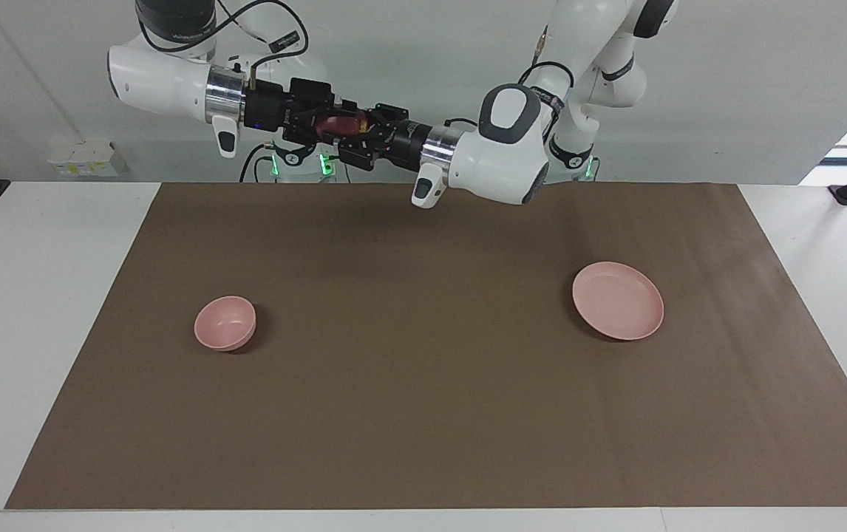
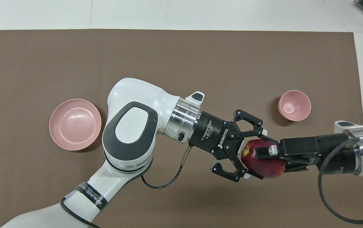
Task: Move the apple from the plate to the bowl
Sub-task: 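Grasp the apple with the right gripper and open the left gripper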
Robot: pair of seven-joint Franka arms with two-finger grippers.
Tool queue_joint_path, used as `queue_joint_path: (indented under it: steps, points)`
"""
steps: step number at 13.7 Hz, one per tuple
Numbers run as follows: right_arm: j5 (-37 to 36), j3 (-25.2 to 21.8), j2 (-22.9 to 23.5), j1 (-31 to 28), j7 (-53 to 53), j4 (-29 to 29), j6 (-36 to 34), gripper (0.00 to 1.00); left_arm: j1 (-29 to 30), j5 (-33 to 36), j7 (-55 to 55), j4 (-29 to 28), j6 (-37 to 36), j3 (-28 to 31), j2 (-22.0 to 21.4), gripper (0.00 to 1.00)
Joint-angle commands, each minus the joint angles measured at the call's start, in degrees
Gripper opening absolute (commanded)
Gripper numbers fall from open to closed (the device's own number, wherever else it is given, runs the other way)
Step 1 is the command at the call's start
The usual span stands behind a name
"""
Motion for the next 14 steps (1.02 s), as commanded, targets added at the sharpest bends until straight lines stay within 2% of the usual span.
queue_joint_path:
  steps: [1, 3, 7, 8, 11, 14]
  points:
    - [-1.94, 0.32, -1.03, -0.93, -0.22, 0.14, -1.10, 0.80, -1.16, 0.10, -0.40, -1.33, 1.66, 0.73, -1.01, 0.00]
    - [-3.34, 0.49, -0.68, -0.76, 0.39, 0.49, -0.83, 0.01, -1.25, 0.19, -0.31, -1.33, 1.67, 0.73, -1.01, 0.00]
    - [-4.92, 0.49, 0.29, -0.76, 1.72, 1.72, -0.83, 0.00, -1.25, 0.37, -0.23, -1.33, 2.10, 0.73, -1.01, 0.01]
    - [-6.06, 0.49, 0.99, -0.76, 1.72, 2.50, -0.83, 0.00, -1.34, 0.72, -0.05, -1.15, 1.93, 0.82, -1.01, 0.99]
    - [-10.45, 0.41, 2.48, -1.11, 1.19, 4.26, -1.01, 0.00, -1.25, 3.70, -0.05, -0.80, 1.75, 0.82, -0.84, 1.00]
    - [-17.21, 0.23, 3.71, -1.20, -0.30, 5.76, -1.00, 0.00, -0.64, 9.66, 0.04, -0.98, 1.58, 0.91, -0.75, 1.00]
